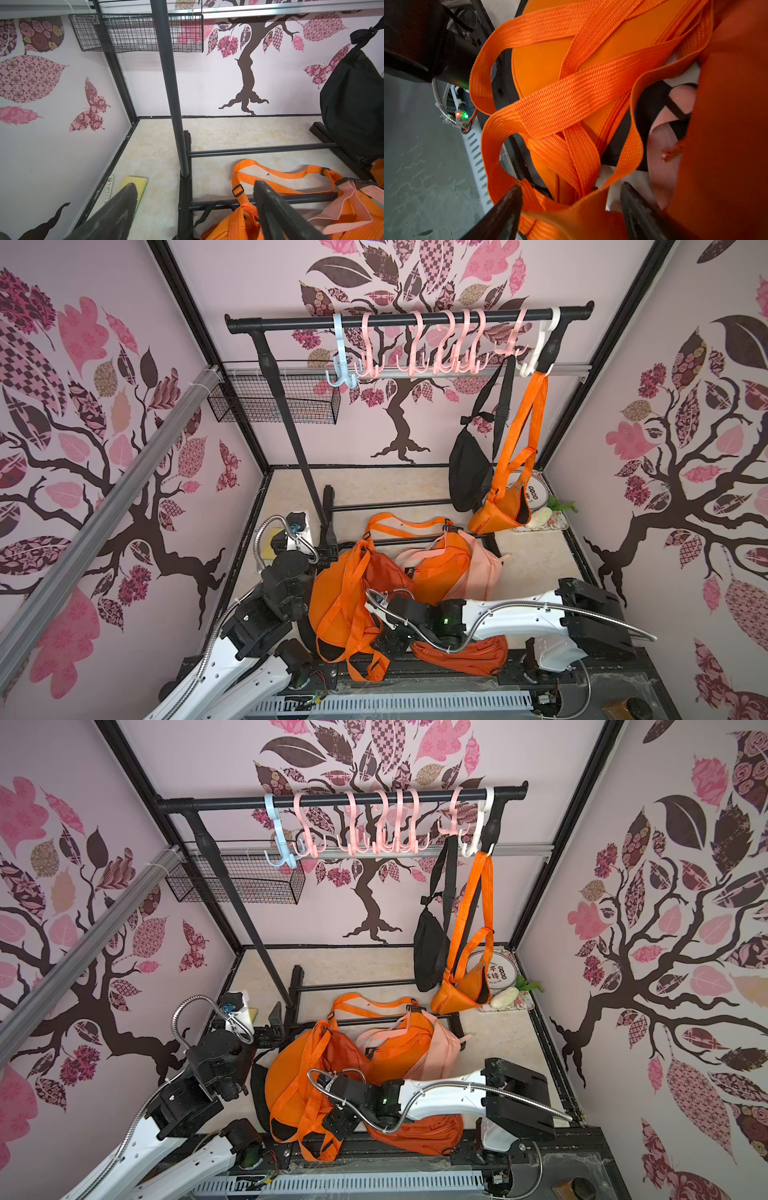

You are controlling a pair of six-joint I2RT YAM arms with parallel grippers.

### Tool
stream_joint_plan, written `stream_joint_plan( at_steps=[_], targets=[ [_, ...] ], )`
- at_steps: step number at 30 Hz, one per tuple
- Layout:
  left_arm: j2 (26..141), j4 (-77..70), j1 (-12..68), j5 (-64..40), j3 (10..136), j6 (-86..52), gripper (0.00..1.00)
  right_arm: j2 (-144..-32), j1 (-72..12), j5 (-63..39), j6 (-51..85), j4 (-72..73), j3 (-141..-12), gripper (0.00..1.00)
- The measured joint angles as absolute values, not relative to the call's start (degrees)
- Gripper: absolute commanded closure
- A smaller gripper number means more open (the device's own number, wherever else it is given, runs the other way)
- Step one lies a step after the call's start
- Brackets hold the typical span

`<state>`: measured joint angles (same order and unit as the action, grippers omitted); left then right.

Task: Hang the bag on a hook
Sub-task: Pick up the bag from the bag.

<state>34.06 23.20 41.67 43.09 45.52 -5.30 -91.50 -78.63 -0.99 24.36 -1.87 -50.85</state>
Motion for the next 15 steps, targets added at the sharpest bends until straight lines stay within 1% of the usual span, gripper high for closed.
stream_joint_plan(
  at_steps=[2, 3, 4, 7, 10, 15],
  targets=[
    [34.0, 23.2, 41.7, 43.2, 45.5, -5.3, 0.1, -92.9, -78.6, -0.3, 25.3, -1.4, -51.6, 0.53],
    [33.9, 23.2, 41.7, 43.3, 45.5, -5.3, 0.1, -93.3, -78.6, 0.4, 25.7, -1.7, -51.9, 0.65],
    [33.9, 23.1, 41.7, 43.3, 45.5, -5.3, 0.1, -93.3, -78.6, 1.2, 26.0, -2.4, -52.1, 0.72],
    [34.0, 23.0, 41.7, 43.3, 45.5, -5.3, 0.1, -92.1, -78.6, 3.9, 26.0, -4.2, -52.2, 0.87],
    [34.2, 22.9, 41.7, 43.0, 45.5, -5.3, 0.1, -88.1, -78.2, 6.0, 24.8, -7.2, -52.2, 0.93],
    [34.1, 22.7, 41.7, 40.6, 45.5, -4.9, 0.1, -75.7, -77.7, 9.4, 22.2, -10.5, -53.1, 0.95]
  ],
)
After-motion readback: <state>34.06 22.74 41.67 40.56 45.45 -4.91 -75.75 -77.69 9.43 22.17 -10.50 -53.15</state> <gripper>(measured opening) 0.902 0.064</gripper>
